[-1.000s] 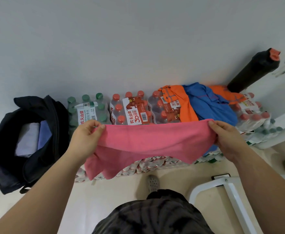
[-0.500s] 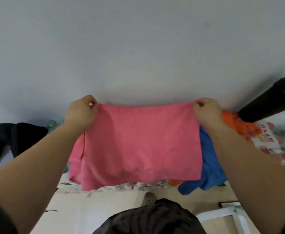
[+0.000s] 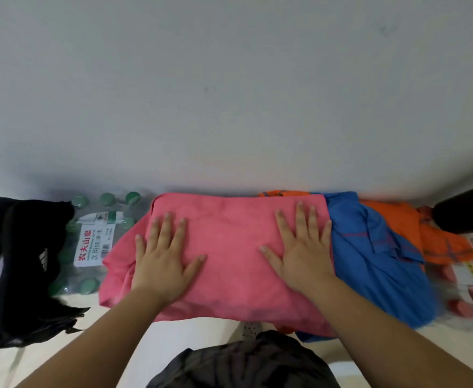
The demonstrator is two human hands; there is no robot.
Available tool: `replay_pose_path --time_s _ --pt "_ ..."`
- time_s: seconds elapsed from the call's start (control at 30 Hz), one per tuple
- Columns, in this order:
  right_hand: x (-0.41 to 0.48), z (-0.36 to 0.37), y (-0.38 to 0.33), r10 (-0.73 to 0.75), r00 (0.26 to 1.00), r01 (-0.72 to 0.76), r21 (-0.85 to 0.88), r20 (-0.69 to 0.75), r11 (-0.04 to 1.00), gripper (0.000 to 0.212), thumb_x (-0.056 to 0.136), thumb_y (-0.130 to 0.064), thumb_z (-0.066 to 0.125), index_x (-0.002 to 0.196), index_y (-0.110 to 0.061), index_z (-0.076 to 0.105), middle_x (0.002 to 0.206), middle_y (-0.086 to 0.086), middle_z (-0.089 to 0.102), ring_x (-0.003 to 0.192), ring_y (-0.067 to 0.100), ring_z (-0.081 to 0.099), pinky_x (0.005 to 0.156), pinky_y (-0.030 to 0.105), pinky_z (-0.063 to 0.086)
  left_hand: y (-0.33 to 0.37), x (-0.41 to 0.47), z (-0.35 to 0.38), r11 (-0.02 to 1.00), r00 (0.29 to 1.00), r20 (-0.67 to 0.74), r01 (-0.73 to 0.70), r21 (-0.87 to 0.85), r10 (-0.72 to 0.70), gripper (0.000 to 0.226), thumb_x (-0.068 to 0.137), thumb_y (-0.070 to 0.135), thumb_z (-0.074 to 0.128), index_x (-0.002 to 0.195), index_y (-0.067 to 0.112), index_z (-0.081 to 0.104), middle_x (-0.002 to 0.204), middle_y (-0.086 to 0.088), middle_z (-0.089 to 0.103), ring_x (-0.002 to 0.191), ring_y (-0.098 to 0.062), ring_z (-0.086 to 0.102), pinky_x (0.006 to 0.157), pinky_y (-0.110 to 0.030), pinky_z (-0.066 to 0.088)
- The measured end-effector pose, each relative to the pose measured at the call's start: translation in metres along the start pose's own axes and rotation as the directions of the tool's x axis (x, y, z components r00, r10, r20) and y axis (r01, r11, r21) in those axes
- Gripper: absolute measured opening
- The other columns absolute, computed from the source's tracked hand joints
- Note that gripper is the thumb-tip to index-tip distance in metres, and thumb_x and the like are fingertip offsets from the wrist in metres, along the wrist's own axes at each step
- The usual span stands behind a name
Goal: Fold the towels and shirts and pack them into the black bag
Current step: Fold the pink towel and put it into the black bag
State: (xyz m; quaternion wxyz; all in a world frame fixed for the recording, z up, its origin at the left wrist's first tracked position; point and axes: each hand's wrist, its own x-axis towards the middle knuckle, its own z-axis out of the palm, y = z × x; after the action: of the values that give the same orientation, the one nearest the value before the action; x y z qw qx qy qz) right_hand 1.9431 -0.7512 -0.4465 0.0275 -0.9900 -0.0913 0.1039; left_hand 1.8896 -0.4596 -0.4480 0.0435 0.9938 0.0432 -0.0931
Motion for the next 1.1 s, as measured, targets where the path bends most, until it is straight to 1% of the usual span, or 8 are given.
replay_pose_path --time_s 0.27,0.4,0.5,0.6,0.7,0.8,1.0,1.1 --pt "0.018 -0.007 0.008 -0.029 0.999 0.030 -0.023 0.027 0.999 0.089 0.083 -0.087 0.006 0.156 -0.040 -0.013 0.165 0.012 -0.021 0.151 0.037 -0.018 0.118 0.063 -0.010 0.000 0.017 -0.011 0.994 0.994 0.036 0.104 -0.035 -0.103 0.103 0.076 0.091 0.014 0.159 0.032 0.000 0.167 -0.006 -0.011 0.153 -0.032 -0.003 0.121 -0.056 0.001" --pt "0.015 -0.006 0.013 -0.041 0.999 0.041 -0.039 0.000 0.998 0.087 0.085 -0.085 0.005 0.158 -0.039 -0.001 0.167 0.013 -0.010 0.153 0.037 -0.009 0.118 0.063 -0.006 -0.019 0.002 -0.021 0.986 0.990 -0.054 0.120 -0.111 -0.127 0.085 0.088 0.074 0.023 0.158 0.027 0.020 0.164 -0.009 0.022 0.150 -0.035 0.018 0.121 -0.055 0.013" --pt "0.011 -0.011 0.005 -0.050 0.998 0.049 -0.037 -0.039 0.998 0.083 0.089 -0.080 0.009 0.159 -0.035 0.012 0.167 0.016 0.004 0.153 0.037 -0.001 0.118 0.065 -0.002 -0.050 -0.018 -0.032 0.969 0.967 -0.155 0.176 -0.175 -0.204 0.071 0.086 0.051 0.037 0.147 0.015 0.043 0.143 -0.016 0.051 0.127 -0.043 0.047 0.107 -0.057 0.038" --pt "0.002 -0.021 -0.023 -0.134 0.990 0.134 -0.004 -0.038 0.991 0.080 0.091 -0.075 0.011 0.159 -0.033 0.009 0.167 0.015 0.000 0.153 0.035 -0.008 0.119 0.064 -0.006 -0.077 -0.039 -0.039 0.966 0.960 -0.161 0.201 -0.165 -0.227 0.065 0.078 0.048 0.042 0.131 0.013 0.057 0.123 -0.013 0.062 0.106 -0.043 0.057 0.092 -0.052 0.048" --pt "-0.006 -0.030 -0.066 -0.257 0.966 0.255 0.059 0.040 0.965 0.077 0.091 -0.076 0.009 0.157 -0.040 -0.003 0.167 0.009 -0.011 0.152 0.030 -0.018 0.118 0.059 -0.015 -0.095 -0.053 -0.038 0.967 0.967 -0.154 0.174 -0.188 -0.204 0.058 0.082 0.049 0.046 0.125 0.014 0.064 0.117 -0.008 0.065 0.101 -0.039 0.058 0.089 -0.048 0.050" --pt "-0.013 -0.028 -0.104 -0.341 0.935 0.337 0.059 0.096 0.940 0.075 0.091 -0.077 0.014 0.156 -0.043 -0.007 0.165 0.003 -0.022 0.151 0.029 -0.024 0.118 0.059 -0.016 -0.105 -0.052 -0.036 0.952 0.966 -0.136 0.180 -0.249 -0.218 0.046 0.084 0.030 0.065 0.128 0.017 0.062 0.118 -0.005 0.064 0.105 -0.037 0.056 0.091 -0.046 0.048" --pt "-0.019 -0.012 -0.127 -0.288 0.932 0.301 -0.029 0.220 0.953 0.073 0.092 -0.076 0.014 0.153 -0.048 -0.016 0.161 -0.003 -0.033 0.149 0.026 -0.029 0.117 0.060 -0.017 -0.119 -0.028 -0.034 0.944 0.982 -0.118 0.103 -0.314 -0.146 0.036 0.077 0.016 0.071 0.112 0.024 0.074 0.101 -0.002 0.062 0.095 -0.032 0.059 0.075 -0.038 0.052" --pt "-0.019 -0.014 -0.127 -0.267 0.935 0.281 -0.028 0.233 0.959 0.074 0.089 -0.077 0.011 0.153 -0.048 -0.014 0.163 -0.004 -0.028 0.150 0.024 -0.025 0.120 0.058 -0.013 -0.124 -0.018 -0.037 0.923 0.982 -0.159 0.030 -0.384 -0.097 0.017 0.084 0.025 0.065 0.095 0.019 0.078 0.089 -0.002 0.059 0.081 -0.029 0.059 0.065 -0.035 0.050"
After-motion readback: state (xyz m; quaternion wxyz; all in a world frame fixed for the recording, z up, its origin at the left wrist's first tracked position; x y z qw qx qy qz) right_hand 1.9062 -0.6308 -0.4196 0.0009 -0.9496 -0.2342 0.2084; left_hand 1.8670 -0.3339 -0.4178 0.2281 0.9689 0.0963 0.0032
